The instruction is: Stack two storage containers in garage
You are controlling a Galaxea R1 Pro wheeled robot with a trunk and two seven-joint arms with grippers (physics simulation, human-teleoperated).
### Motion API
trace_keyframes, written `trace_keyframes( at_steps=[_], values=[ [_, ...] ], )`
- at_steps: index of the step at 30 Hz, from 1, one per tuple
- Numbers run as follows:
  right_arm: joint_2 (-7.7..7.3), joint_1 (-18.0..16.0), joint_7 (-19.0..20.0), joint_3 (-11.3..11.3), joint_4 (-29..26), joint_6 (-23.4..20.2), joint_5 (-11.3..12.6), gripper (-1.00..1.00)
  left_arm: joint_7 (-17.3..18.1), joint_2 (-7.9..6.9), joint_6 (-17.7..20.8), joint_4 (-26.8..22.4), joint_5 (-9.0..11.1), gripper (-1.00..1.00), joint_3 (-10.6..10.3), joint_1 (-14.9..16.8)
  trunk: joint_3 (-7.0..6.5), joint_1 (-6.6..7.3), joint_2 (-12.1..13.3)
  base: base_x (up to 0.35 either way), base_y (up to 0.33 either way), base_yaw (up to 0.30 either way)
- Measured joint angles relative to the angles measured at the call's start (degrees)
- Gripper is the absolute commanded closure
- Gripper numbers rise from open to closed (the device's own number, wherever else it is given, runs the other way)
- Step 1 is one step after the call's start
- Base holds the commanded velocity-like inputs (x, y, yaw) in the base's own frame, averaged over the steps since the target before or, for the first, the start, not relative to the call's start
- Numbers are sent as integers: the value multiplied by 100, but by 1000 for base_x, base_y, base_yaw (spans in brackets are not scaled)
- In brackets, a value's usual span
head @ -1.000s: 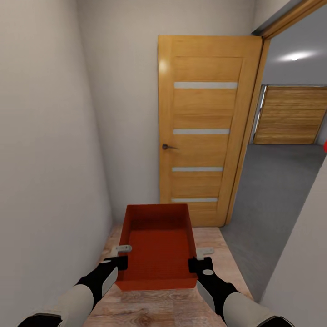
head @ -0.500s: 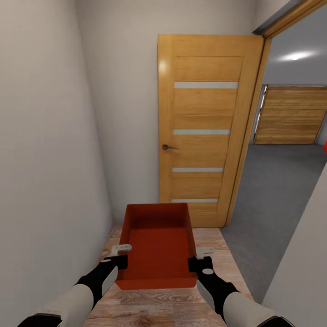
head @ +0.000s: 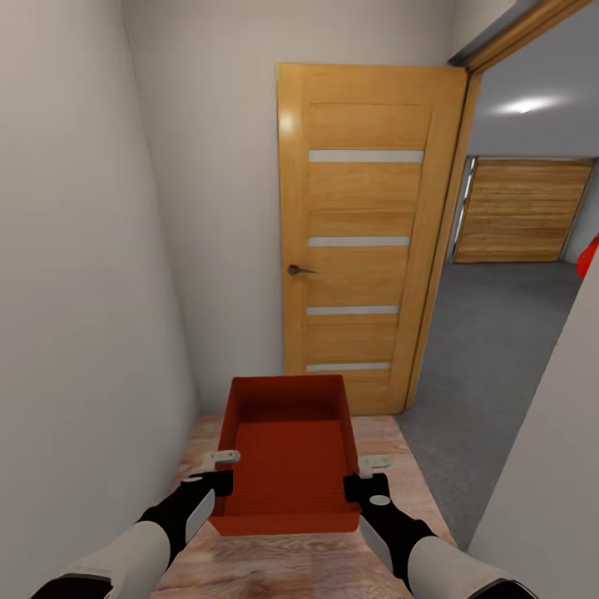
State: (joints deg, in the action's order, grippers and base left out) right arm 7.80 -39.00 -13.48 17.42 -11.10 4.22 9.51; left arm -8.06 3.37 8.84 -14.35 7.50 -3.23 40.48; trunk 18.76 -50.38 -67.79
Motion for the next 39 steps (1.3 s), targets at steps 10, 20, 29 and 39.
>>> trace_keyframes(
  at_steps=[10, 20, 29, 39],
  values=[
    [12, -1, -2, -27, 2, 5, -5, 100, 1, -12, 37, -35, 7, 100, -19, -1, 0, 0, 0, 0, 0, -244],
    [12, -1, -1, -28, 3, 5, -5, 100, 1, -12, 37, -36, 7, 100, -19, -1, 0, 0, 0, 0, 0, -245],
    [12, 0, 0, -27, 2, 6, -5, 100, 1, -11, 33, -33, 4, 100, -16, 0, 0, 2, 0, 111, 83, -245],
    [12, 0, 0, -29, 2, 5, -7, 100, 4, -10, 31, -32, -5, 100, -8, 0, 0, 3, 0, 240, 211, -245]
  ],
)
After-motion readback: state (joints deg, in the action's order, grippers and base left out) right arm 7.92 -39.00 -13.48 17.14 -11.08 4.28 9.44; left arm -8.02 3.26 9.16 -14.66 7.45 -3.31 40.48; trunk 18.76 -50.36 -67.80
